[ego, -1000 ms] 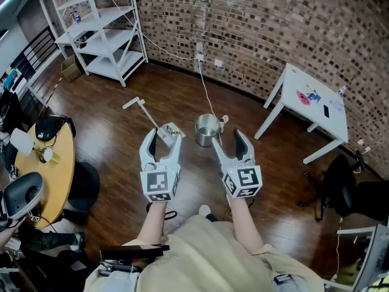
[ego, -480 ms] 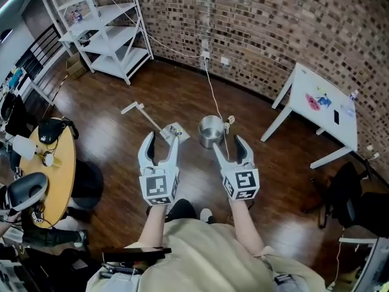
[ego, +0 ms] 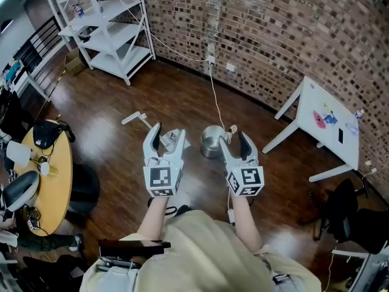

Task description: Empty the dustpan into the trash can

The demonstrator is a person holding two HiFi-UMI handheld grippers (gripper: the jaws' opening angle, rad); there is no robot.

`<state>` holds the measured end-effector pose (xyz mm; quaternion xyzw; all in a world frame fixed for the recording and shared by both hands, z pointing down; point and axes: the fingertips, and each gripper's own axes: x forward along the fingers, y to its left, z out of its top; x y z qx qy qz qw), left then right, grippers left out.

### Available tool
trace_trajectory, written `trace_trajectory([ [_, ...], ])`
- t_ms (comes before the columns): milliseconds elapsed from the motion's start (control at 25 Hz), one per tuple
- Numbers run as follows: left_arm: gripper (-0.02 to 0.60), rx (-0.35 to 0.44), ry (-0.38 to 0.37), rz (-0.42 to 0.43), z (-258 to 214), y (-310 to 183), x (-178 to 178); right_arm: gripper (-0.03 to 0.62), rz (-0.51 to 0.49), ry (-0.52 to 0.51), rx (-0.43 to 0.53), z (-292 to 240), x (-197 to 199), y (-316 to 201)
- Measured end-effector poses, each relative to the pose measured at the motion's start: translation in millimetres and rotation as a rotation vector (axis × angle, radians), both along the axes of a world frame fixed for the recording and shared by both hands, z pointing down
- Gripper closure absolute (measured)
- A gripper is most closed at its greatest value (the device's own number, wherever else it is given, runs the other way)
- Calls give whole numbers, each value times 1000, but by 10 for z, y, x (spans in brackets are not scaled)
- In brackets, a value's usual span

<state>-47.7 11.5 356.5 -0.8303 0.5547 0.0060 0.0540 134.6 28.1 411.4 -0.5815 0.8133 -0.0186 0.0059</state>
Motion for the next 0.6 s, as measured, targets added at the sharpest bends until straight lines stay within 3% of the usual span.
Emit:
trace_trajectory([
  [240,328,16,4,18,-90,-604,-234,316,-14,-9,23,-159,-323,-592],
  [600,328,-38,30,89,43,-1237,-307,318,-8,17,15,-149,-583,-1110],
])
